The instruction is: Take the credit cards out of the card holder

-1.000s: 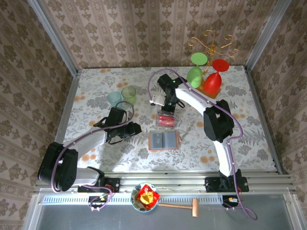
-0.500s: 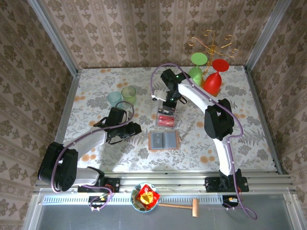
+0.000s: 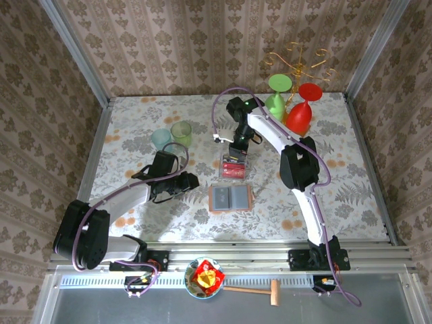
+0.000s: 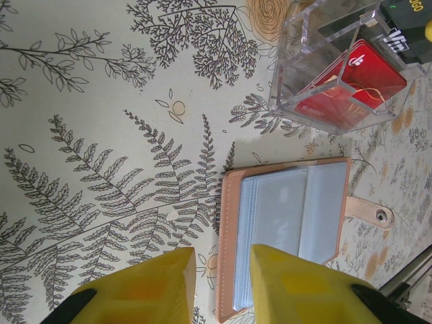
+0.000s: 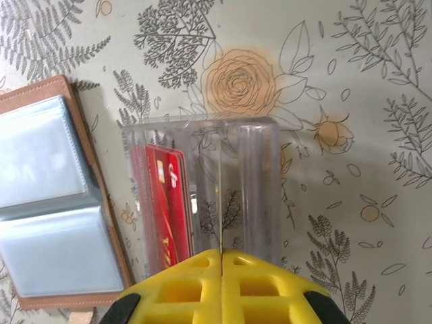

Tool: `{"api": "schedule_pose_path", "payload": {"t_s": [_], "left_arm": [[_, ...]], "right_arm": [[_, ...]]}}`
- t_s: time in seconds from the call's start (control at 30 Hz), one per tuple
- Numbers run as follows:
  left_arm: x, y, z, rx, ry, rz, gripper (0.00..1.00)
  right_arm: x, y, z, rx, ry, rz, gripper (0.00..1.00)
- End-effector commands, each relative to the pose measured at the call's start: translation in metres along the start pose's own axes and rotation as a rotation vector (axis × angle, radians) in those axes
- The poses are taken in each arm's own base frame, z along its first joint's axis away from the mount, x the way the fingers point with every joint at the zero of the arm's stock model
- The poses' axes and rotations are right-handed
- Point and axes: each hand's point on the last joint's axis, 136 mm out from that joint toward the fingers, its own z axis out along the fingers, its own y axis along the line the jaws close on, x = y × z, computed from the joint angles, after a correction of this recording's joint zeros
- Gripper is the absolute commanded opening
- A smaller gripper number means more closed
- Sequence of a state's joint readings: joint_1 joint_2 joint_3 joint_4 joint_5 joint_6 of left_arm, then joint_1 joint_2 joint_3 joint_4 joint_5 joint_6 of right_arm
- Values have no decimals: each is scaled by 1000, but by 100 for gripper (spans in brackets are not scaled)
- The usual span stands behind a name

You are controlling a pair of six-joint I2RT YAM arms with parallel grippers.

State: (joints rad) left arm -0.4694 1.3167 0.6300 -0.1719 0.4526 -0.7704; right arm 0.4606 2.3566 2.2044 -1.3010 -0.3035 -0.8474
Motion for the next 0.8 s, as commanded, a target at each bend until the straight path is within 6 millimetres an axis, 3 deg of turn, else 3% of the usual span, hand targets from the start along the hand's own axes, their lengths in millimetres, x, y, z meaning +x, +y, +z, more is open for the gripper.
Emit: {"api": "schedule_pose_path", "payload": {"t_s": [0.0,0.23,0.53,0.77], "left_arm": [[-5,-2,0,10,-8,-13,28],[-4,-2,-1,9,-11,-10,28],[-4,-3,-2,13,-14,-10,28],[-6,-6,-1,26,-17,-8,28]], "right_arm": [[7,7,3,-50,27,-26,0],[4,1,-3,-13,22,-35,19],[-7,-21,-40,221,-50,-24,22],[-10,-19,-70,366,-151,34,23]]}}
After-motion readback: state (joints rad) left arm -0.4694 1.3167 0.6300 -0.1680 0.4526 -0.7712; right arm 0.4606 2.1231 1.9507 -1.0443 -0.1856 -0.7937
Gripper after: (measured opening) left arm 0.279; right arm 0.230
